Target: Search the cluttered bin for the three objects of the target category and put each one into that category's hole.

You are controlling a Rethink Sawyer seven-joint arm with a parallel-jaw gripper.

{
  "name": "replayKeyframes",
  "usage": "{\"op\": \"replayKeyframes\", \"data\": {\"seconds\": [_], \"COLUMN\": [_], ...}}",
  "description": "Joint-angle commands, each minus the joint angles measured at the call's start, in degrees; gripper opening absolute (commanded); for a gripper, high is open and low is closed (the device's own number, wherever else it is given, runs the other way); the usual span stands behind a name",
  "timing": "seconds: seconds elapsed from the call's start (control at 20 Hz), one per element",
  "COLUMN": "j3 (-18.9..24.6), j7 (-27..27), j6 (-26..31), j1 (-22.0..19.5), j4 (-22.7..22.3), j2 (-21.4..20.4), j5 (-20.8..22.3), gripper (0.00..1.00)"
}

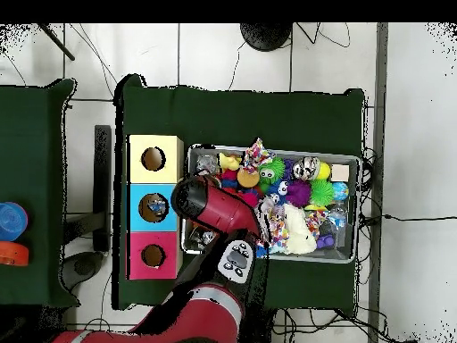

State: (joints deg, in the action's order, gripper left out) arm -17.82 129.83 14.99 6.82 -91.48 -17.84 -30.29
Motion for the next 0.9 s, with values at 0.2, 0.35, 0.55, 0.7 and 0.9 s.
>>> {"op": "replayKeyframes", "data": {"seconds": [0.2, 0.35, 0.55, 0.7, 0.9], "j3": [3.22, 0.44, -2.80, -5.44, -5.00], "j7": [12.61, 14.36, 15.18, 15.42, 13.97], "j6": [6.31, 10.88, 17.72, 22.62, 20.93], "j1": [0.80, 2.51, 3.21, 3.46, 2.20], "j4": [0.96, 2.35, 5.85, 9.02, 9.63], "j2": [-1.71, -4.23, -6.10, -6.54, -6.66], "j5": [-2.76, -2.73, -1.73, -0.65, -1.41], "gripper": [1.00, 1.00, 1.00, 1.00, 1.00]}}
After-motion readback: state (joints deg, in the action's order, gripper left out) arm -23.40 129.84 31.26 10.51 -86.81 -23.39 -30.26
